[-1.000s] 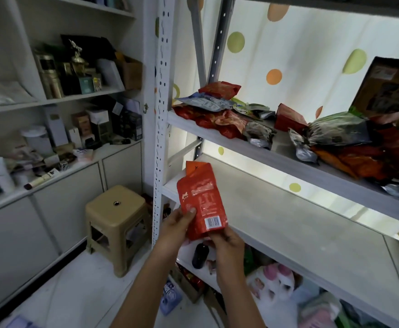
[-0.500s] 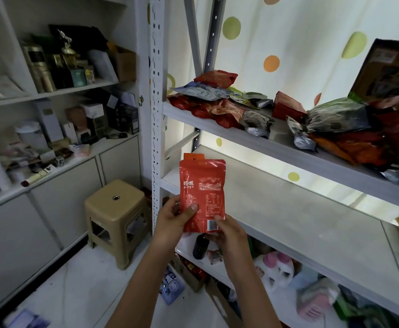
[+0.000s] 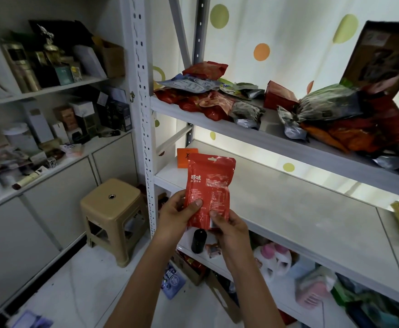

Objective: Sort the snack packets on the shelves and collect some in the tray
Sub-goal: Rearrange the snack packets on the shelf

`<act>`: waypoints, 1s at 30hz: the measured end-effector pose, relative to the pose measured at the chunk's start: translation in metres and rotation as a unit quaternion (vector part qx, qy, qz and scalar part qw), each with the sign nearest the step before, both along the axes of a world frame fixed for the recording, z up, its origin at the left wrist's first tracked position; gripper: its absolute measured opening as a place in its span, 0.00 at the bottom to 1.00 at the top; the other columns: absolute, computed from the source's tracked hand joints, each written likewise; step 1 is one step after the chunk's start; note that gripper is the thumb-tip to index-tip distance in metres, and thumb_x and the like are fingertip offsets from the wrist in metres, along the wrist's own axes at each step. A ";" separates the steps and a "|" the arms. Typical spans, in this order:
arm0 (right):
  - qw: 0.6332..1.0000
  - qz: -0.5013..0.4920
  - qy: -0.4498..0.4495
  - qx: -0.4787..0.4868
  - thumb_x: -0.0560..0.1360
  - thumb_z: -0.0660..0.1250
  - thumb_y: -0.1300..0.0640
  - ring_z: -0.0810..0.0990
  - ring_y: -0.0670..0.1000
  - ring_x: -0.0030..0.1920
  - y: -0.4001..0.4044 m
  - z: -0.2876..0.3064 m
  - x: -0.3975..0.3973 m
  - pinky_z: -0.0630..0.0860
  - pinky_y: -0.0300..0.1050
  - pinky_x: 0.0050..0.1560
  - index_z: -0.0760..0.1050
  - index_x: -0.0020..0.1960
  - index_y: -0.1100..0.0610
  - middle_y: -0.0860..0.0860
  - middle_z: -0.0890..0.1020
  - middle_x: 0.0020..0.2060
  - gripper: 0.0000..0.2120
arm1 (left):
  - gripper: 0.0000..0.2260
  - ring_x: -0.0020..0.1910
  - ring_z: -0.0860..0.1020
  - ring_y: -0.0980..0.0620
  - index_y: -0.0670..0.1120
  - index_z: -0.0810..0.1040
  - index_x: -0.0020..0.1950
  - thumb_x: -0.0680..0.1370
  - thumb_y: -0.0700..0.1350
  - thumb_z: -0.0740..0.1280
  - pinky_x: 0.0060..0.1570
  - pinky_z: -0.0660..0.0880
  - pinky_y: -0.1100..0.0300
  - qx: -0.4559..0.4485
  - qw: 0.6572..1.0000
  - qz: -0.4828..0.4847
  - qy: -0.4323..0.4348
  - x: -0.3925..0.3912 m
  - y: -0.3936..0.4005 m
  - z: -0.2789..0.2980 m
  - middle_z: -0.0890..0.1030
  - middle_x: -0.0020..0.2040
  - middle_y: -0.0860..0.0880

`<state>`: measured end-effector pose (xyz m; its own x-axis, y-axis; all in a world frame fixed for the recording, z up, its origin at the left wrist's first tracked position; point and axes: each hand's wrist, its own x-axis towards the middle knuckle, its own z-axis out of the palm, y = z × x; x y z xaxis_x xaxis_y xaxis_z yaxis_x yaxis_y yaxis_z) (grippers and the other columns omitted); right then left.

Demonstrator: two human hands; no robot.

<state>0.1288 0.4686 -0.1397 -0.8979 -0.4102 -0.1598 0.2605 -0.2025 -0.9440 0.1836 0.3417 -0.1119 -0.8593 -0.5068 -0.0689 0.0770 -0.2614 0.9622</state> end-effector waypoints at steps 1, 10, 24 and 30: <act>1.000 -0.003 0.000 0.002 0.71 0.75 0.54 0.84 0.58 0.55 0.001 0.000 -0.001 0.76 0.61 0.62 0.79 0.61 0.56 0.54 0.85 0.54 0.19 | 0.15 0.43 0.84 0.60 0.45 0.76 0.62 0.76 0.41 0.70 0.35 0.77 0.69 0.000 1.000 -0.001 0.002 -0.001 0.001 0.000 0.82 0.55 0.48; 0.992 -0.064 0.076 0.072 0.73 0.74 0.55 0.85 0.50 0.46 -0.003 0.007 0.000 0.82 0.47 0.49 0.80 0.51 0.48 0.48 0.86 0.45 0.08 | 0.16 0.54 0.78 0.50 0.46 0.72 0.59 0.74 0.42 0.73 0.42 0.75 0.62 -0.127 0.984 0.121 -0.044 -0.014 0.010 -0.015 0.78 0.55 0.48; 0.984 -0.038 0.168 0.048 0.77 0.63 0.67 0.80 0.40 0.50 0.009 0.020 0.007 0.77 0.34 0.43 0.81 0.50 0.63 0.53 0.80 0.53 0.08 | 0.18 0.56 0.82 0.46 0.46 0.75 0.66 0.77 0.48 0.69 0.59 0.77 0.48 0.099 0.994 -0.026 -0.030 -0.003 0.022 -0.013 0.83 0.57 0.45; 0.980 -0.066 0.141 0.122 0.77 0.70 0.52 0.80 0.43 0.54 0.020 0.017 -0.005 0.78 0.34 0.46 0.78 0.60 0.51 0.46 0.81 0.56 0.13 | 0.21 0.56 0.82 0.44 0.47 0.73 0.67 0.75 0.50 0.69 0.58 0.77 0.46 0.097 0.995 -0.032 -0.009 -0.003 0.020 -0.010 0.82 0.58 0.45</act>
